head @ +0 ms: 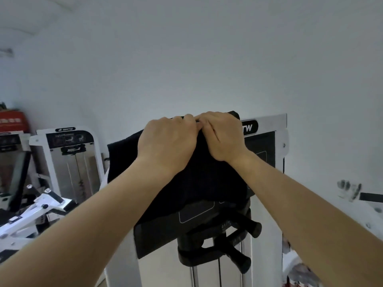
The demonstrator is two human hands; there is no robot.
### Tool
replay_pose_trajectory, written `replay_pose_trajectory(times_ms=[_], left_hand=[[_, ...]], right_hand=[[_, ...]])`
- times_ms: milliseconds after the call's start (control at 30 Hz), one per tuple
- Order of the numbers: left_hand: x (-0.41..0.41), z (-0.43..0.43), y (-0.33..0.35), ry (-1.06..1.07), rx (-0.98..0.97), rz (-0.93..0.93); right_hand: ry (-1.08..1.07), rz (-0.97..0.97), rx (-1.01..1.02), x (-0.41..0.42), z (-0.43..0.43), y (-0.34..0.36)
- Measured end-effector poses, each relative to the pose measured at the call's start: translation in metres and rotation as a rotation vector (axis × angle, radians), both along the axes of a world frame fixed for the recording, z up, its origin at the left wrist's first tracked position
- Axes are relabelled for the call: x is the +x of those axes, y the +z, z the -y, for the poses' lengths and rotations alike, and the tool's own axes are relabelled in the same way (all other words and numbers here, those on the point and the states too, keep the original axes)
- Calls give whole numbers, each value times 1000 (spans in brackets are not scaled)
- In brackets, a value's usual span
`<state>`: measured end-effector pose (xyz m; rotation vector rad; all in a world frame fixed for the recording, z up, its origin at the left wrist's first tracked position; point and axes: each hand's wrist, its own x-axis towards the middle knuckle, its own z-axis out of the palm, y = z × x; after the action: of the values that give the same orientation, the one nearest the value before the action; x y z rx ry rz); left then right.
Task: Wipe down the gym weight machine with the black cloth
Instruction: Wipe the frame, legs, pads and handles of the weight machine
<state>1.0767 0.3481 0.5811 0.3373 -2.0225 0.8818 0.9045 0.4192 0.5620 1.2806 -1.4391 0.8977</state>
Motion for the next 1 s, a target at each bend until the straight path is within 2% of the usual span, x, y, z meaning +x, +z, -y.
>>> replay_pose_trajectory(times_ms=[200,500,733,867,1000], left_hand=[[-73,-35,8,41,-70,51],[-164,-71,8,65,-76,85],[-230,-103,13,45,-7,161],[-240,-106,12,30,-43,187],[-210,-97,13,-11,-43,169]], right_hand=[[9,39,-6,-74,-33,-2],[0,140,-44,-158,-68,-3],[-32,247,-71,-209,-98,-5],[-61,329,-64,-223,-104,-6],[-162,341,-76,-201,-94,-7]])
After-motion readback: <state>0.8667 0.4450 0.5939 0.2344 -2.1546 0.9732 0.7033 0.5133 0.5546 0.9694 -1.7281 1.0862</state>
